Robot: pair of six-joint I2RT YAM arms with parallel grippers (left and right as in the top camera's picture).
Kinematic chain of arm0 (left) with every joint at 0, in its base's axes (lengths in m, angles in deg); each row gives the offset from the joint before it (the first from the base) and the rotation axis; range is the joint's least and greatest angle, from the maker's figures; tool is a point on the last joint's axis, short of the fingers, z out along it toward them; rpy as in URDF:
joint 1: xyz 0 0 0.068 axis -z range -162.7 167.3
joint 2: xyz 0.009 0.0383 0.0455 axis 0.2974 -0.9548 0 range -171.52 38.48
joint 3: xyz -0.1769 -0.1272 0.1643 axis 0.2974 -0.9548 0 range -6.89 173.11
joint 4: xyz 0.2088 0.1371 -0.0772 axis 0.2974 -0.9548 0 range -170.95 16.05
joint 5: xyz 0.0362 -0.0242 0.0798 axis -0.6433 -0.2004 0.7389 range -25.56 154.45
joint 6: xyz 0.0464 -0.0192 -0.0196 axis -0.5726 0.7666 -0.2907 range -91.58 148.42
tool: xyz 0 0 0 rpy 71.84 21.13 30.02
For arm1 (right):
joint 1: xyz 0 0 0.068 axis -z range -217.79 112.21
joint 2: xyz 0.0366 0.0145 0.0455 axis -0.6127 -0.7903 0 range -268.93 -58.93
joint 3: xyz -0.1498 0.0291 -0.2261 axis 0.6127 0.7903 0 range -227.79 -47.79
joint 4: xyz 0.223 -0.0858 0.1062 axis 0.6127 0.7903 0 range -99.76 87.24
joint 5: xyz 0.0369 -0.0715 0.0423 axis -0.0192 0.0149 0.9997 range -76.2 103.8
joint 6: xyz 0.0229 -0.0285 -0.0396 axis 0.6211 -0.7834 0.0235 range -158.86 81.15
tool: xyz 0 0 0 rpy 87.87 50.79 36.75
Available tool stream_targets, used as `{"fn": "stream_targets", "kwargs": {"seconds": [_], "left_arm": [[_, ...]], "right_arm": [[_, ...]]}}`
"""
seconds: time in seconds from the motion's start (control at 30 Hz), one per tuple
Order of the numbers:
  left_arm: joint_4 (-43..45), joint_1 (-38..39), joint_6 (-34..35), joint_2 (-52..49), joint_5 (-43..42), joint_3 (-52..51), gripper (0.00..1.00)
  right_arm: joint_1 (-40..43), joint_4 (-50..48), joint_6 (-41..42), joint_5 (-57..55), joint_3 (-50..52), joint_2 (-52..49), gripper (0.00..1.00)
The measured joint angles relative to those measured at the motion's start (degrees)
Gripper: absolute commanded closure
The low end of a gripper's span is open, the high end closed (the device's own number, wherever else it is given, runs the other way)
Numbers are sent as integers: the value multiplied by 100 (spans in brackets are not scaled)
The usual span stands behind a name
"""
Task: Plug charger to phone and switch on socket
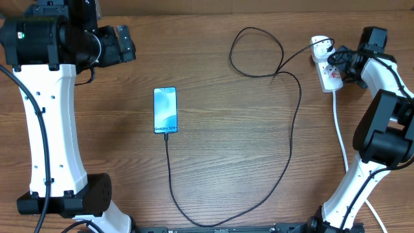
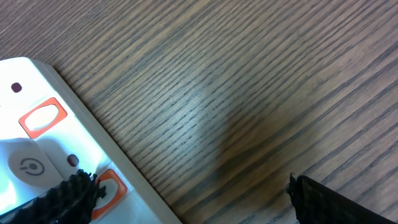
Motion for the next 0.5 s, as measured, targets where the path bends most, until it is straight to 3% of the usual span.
{"fn": "stream_targets", "kwargs": {"seconds": [0.5], "left_arm": [[0,0,0,2,-2,0,1]], "right_arm": [[0,157,39,66,-52,-9,0]]}}
